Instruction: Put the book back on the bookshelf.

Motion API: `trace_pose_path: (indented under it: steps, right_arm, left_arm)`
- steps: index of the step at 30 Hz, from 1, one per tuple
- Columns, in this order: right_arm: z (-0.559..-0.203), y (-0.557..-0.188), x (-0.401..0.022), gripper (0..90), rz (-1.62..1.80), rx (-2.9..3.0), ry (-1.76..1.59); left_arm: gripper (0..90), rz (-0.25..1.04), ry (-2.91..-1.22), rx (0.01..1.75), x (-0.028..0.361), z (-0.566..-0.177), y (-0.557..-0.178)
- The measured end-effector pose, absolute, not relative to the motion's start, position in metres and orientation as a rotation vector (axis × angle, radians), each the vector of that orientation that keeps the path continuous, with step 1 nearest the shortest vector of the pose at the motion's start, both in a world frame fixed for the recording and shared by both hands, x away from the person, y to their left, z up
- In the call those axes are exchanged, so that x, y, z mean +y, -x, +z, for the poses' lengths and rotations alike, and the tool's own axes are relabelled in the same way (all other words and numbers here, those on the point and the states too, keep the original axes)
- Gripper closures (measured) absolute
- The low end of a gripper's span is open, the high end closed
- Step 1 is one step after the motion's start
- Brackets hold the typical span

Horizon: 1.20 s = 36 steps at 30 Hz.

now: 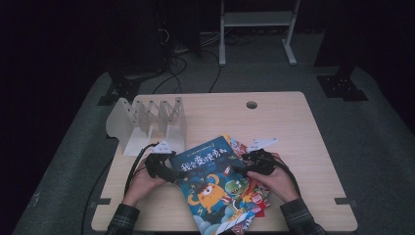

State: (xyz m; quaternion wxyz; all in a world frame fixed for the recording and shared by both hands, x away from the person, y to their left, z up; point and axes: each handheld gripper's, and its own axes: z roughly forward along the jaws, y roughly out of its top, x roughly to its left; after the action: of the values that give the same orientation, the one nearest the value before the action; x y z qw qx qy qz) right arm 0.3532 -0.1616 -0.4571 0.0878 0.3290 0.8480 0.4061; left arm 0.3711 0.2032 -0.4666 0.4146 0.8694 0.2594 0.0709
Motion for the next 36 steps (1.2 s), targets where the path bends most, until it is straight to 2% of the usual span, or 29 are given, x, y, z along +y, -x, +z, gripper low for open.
trace_pose_path:
  steps: [5, 11, 22, 29, 36]
  right_arm:
    - [-0.457, -0.336, -0.183, 32.2, 1.213, 2.489, -0.999]
    - [-0.455, -0.31, -0.217, 26.8, 1.226, 2.44, -1.022]
    - [-0.454, -0.27, -0.249, 22.8, 1.203, 2.403, -1.03]
    - [-0.459, -0.246, -0.258, 22.4, 1.205, 2.395, -1.037]
    - [-0.468, -0.233, -0.243, 20.4, 1.162, 2.433, -0.994]
  left_arm:
    - [0.0, 0.181, -2.187, 0.657, 0.203, -0.466, -0.371]
    - [0.0, 0.183, -2.191, 0.659, 0.203, -0.466, -0.37]
    - [0.0, 0.184, -2.195, 0.661, 0.202, -0.465, -0.369]
    - [0.0, 0.185, -2.197, 0.663, 0.202, -0.465, -0.369]
    - [0.0, 0.178, -2.207, 0.661, 0.202, -0.464, -0.368]
